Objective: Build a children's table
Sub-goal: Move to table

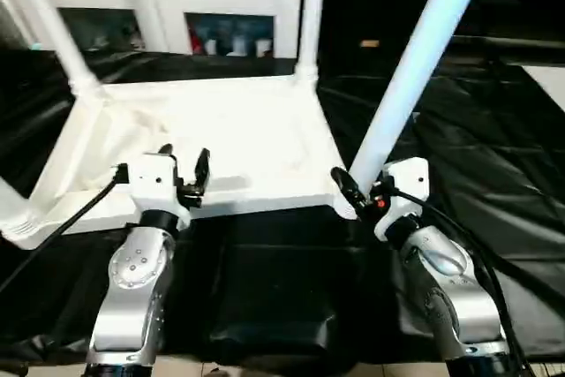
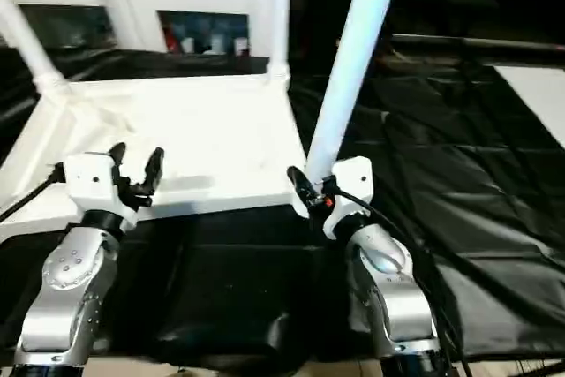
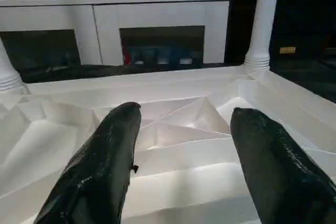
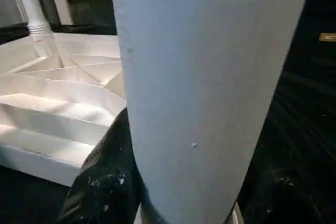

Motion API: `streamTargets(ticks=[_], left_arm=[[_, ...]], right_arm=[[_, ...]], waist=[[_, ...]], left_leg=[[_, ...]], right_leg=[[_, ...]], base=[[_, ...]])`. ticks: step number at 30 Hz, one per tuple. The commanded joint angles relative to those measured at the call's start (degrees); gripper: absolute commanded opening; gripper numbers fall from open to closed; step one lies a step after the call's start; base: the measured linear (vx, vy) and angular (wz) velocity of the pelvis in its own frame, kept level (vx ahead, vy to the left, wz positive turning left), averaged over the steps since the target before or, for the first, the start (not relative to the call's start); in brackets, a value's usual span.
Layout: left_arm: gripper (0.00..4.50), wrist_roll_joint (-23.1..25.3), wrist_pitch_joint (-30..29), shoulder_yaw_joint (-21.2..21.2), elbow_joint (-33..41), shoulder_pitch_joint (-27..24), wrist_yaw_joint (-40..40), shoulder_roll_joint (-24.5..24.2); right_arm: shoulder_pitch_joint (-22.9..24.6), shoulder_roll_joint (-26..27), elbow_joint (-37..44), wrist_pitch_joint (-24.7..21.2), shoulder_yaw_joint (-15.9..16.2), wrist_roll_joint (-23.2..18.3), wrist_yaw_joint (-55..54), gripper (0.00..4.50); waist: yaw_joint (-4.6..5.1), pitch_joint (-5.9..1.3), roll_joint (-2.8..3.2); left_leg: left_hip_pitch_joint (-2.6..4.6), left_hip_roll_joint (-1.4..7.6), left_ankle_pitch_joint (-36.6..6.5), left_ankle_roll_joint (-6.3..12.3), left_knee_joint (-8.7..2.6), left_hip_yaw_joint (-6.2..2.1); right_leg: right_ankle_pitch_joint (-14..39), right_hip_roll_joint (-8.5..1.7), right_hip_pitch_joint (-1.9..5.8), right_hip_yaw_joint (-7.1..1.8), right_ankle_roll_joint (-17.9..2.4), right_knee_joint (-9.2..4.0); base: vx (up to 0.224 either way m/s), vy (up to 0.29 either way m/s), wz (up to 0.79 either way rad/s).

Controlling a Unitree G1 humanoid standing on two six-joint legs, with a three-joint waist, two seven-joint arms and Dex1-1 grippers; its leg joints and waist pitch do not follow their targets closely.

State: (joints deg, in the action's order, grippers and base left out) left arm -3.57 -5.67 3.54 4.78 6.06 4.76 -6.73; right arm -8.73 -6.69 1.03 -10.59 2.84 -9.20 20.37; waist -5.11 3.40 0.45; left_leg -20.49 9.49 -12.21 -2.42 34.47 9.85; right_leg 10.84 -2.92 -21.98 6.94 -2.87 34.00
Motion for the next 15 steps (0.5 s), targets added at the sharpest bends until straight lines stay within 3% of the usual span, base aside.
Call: streamTargets(ticks=[1, 2, 3, 4, 5, 6, 7, 8, 9, 11, 13, 15], left_arm=[[3.11, 0.4, 0.1, -0.6, 0.8, 0.1, 0.3, -0.4], [3.11, 0.3, 0.1, -0.6, 0.8, 0.2, 0.5, -0.4], [3.11, 0.3, 0.1, -0.7, 0.7, 0.3, 0.7, -0.4], [3.11, 0.3, 0.0, -0.8, 0.6, 0.4, 0.8, -0.3], [3.11, 0.1, 0.0, -0.9, 0.5, 0.5, 1.2, -0.3], [3.11, 0.0, 0.0, -1.0, 0.4, 0.6, 1.3, -0.3], [3.11, -0.1, 0.0, -1.0, 0.3, 0.6, 1.4, -0.3], [3.11, -0.1, 0.0, -1.0, 0.3, 0.6, 1.4, -0.3], [3.11, -0.1, 0.0, -1.0, 0.2, 0.7, 1.4, -0.3], [3.11, -0.1, 0.1, -1.1, 0.0, 0.9, 1.3, -0.1], [3.11, 0.0, 0.2, -1.2, -0.2, 1.0, 1.3, 0.0], [3.11, 0.0, 0.3, -1.3, -0.4, 1.0, 1.3, 0.1]], right_arm=[[-0.3, -0.2, 0.1, 0.9, 0.3, -0.3, 0.6, 1.87], [-0.3, -0.2, 0.1, 0.3, 0.4, -0.4, 0.5, 1.87], [-0.3, -0.1, 0.1, 0.3, 0.4, -0.5, 0.3, 1.87], [-0.3, 0.0, -0.1, 0.4, 0.2, -0.6, 0.1, 1.87], [-0.3, 0.1, -0.1, 0.5, 0.1, -0.7, 0.0, 1.87], [-0.3, 0.1, 0.0, 0.2, -0.1, -0.7, -0.3, 1.87], [-0.2, 0.1, 0.0, 0.3, -0.1, -0.6, -0.3, 1.87], [-0.2, 0.1, 0.0, 0.3, -0.1, -0.6, -0.3, 1.87], [-0.1, 0.0, 0.1, 0.4, -0.1, -0.5, -0.2, 1.87], [-0.1, -0.2, 0.1, 0.5, -0.2, -0.2, 0.0, 1.87], [-0.1, -0.3, 0.2, 0.5, -0.2, -0.1, 0.0, 1.87], [-0.1, -0.4, 0.1, 0.5, -0.3, 0.0, -0.1, 1.87]], waist=[[-0.04, -3.45, 0.7], [-0.1, -3.42, 0.91], [-0.4, -3.6, 1.32], [-0.21, -2.95, 1.12], [-0.1, -3.1, 0.71], [-0.64, -2.88, -0.64], [-0.56, -3.69, 0.46], [-0.25, -3.55, 0.52], [0.31, -3.28, 0.79], [0.99, -2.7, 0.8], [1.16, -2.27, 0.59], [1.11, -2.2, 0.6]], left_leg=[[0.12, 4.66, -8.9, 2.81, -4.27, -2.03], [0.15, 4.62, -9.4, 2.58, -4.3, -2.05], [4.88, 4.37, -13.8, -3.79, -2.35, 1.12], [3.94, 3.07, -15.8, -5.33, -2.75, 1.61], [5.1, 2.88, -18.0, -5.16, -2.34, 2.11], [1.71, 2.46, -17.5, -2.58, -4.01, -0.01], [1.72, 3.61, -15.0, -0.34, -4.53, -0.47], [2.04, 3.71, -15.9, 0.55, -4.6, -0.54], [2.24, 3.83, -18.5, 0.55, -4.88, -0.72], [4.2, 3.41, -24.5, 1.35, -4.89, -0.42], [5.3, 2.81, -25.7, 2.42, -4.61, -0.13], [5.23, 2.68, -24.1, 2.99, -4.77, -0.2]], right_leg=[[10.6, -6.69, 2.94, -4.71, -6.8, -4.34], [11.5, -6.69, 2.92, -4.7, -6.5, -4.45], [17.5, -2.87, -1.01, -6.61, -2.6, -6.95], [21.4, -1.06, -0.61, -6.57, 0.3, -7.07], [24.0, 0.42, -1.98, -7.06, 3.2, -7.32], [22.3, -2.5, 1.45, -5.87, 2.4, -5.1], [20.8, -4.09, 1.66, -6.8, 1.8, -4.84], [22.6, -4.18, 1.41, -6.64, 1.3, -5.36], [26.6, -4.52, 2.09, -6.42, 0.3, -5.63], [35.6, -4.07, 2.19, -5.62, -0.7, -7.06], [39.8, -3.89, 2.49, -5.24, -1.2, -8.1], [40.5, -4.13, 3.29, -5.49, -1.6, -8.1]], base=[[0.0, 0.0, 0.0], [0.0, 0.0, 0.0], [-0.061, -0.012, -0.26], [-0.068, -0.009, -0.49], [-0.068, -0.009, -0.49], [0.035, 0.01, -0.33], [0.052, 0.011, -0.07], [0.052, 0.011, -0.07], [0.0, 0.0, 0.0], [0.0, 0.0, 0.0], [0.0, 0.0, 0.0], [0.029, 0.001, 0.02]])
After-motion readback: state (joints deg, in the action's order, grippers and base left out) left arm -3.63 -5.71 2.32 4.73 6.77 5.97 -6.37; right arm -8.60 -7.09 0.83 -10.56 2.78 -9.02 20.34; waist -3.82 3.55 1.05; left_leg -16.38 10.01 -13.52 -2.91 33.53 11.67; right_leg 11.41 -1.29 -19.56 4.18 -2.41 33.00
